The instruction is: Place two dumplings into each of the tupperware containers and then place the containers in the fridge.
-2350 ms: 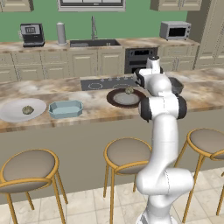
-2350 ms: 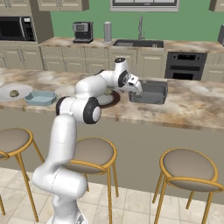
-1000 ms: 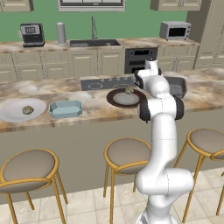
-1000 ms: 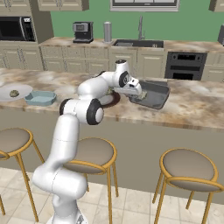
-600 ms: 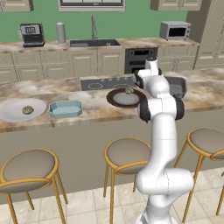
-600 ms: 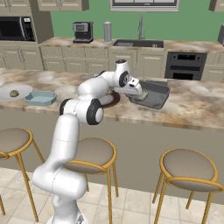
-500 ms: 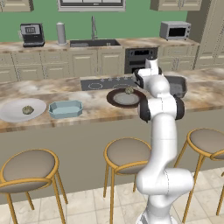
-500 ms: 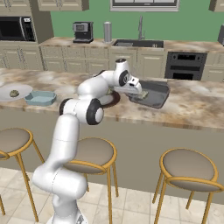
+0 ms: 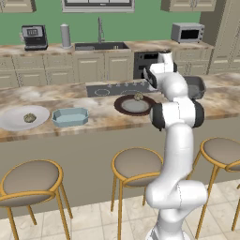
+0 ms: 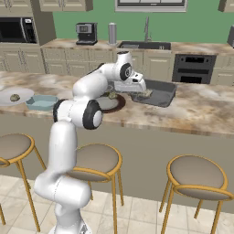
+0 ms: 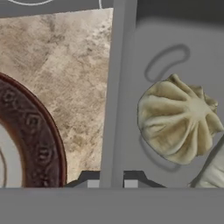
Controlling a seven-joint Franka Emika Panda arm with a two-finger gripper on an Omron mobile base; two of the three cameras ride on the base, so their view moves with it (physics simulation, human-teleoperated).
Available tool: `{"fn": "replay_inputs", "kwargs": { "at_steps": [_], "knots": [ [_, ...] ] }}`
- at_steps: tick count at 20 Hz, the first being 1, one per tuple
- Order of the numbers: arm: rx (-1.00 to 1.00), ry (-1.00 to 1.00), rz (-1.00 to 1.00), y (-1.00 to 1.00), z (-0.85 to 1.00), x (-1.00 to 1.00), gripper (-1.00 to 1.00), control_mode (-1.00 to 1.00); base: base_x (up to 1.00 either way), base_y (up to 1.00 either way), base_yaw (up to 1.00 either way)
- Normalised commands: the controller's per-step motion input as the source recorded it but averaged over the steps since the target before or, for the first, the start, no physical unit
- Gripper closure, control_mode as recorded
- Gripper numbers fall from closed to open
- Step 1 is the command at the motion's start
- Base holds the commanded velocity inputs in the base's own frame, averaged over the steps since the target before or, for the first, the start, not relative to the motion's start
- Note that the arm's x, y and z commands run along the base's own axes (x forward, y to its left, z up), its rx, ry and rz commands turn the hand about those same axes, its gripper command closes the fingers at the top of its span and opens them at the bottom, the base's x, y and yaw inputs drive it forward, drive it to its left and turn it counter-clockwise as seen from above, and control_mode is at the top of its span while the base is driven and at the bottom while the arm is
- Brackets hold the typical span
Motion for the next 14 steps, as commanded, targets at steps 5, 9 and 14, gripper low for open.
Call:
{"fn": "replay_inputs", "kwargs": {
  "at_steps": [5, 9, 14],
  "knots": [
    [-0.05, 0.0, 0.41, 0.19, 0.14, -0.97, 1.0, -1.0, 0.0, 0.0, 0.0],
    [0.0, 0.0, 0.61, 0.38, 0.2, -1.0, 1.0, -1.0, 0.0, 0.0, 0.0],
    [0.01, 0.0, 0.7, 0.36, 0.1, -0.77, 1.0, -1.0, 0.0, 0.0, 0.0]
  ]
}}
